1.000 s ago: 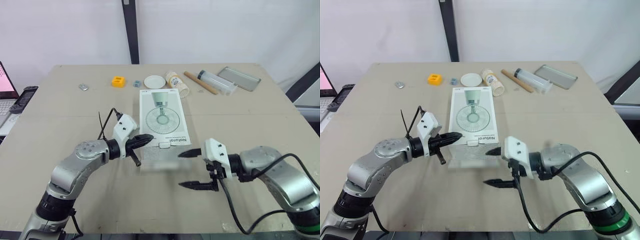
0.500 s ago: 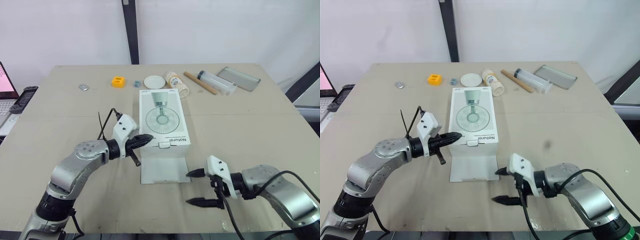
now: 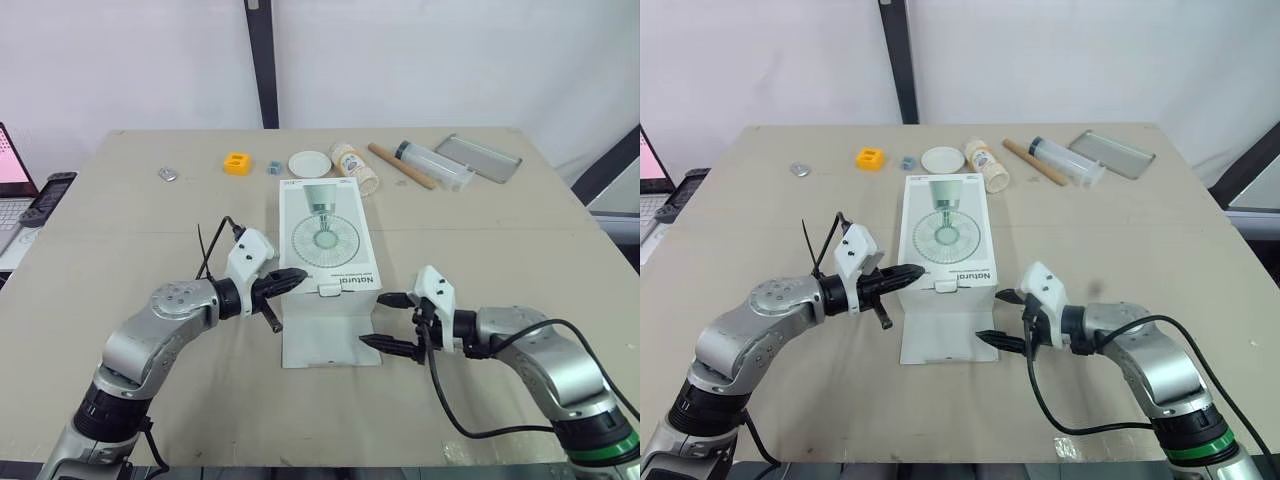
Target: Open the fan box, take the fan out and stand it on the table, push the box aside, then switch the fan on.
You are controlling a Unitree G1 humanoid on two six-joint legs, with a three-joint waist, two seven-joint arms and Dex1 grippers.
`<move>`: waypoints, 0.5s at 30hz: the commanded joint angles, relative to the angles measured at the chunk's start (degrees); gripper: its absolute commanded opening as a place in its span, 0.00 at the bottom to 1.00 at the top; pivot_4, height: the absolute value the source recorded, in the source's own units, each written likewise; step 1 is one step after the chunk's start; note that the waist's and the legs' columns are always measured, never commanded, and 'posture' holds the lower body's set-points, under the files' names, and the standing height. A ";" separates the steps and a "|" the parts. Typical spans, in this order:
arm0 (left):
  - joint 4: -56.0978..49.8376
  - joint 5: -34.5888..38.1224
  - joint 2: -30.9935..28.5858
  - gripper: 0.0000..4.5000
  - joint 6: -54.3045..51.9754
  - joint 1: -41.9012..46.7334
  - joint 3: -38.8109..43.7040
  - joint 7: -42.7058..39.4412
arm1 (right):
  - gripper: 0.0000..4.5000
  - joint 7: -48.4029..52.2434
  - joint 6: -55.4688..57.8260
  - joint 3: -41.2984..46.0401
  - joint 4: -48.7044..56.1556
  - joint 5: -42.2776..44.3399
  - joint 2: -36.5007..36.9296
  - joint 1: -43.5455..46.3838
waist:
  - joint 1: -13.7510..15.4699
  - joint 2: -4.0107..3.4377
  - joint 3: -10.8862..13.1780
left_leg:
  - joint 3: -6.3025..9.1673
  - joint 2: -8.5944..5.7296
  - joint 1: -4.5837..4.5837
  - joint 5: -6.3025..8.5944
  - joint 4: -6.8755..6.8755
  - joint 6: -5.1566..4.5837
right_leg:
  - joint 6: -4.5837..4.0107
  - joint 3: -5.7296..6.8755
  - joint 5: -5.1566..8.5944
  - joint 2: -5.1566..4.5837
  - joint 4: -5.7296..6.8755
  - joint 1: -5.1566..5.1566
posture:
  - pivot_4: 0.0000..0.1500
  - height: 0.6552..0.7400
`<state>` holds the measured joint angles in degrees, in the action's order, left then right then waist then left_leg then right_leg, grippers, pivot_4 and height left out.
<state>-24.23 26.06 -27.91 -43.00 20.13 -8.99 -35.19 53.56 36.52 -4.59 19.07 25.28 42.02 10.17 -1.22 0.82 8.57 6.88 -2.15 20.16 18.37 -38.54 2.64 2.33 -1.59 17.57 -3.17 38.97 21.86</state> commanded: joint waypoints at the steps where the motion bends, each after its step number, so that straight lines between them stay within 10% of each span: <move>1: 0.64 -0.47 -0.34 0.01 -1.71 -1.20 -0.70 0.24 | 1.00 2.30 1.75 0.78 4.35 4.29 0.08 0.67 | -0.03 0.00 0.00 | 0.00 0.00 0.00 0.00 0.00 0.00 | 0.00 0.00 0.00 0.00 0.00 0.00 | 1.00 1.00; 15: 0.49 -0.83 -0.11 0.01 -1.71 -1.58 -1.16 0.32 | 1.00 5.25 4.35 2.38 8.18 9.05 3.13 -3.37 | -0.01 0.00 0.00 | -0.01 0.00 0.00 0.05 0.00 -0.09 | 0.00 0.00 0.00 0.01 0.00 0.00 | 1.00 1.00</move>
<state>-24.58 25.69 -27.83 -43.00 19.61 -8.80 -34.81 58.14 41.64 -3.45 24.97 33.10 44.66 6.99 -1.23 0.82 8.57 6.87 -2.15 20.16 18.41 -38.54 2.55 2.33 -1.58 17.57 -3.16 38.96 21.86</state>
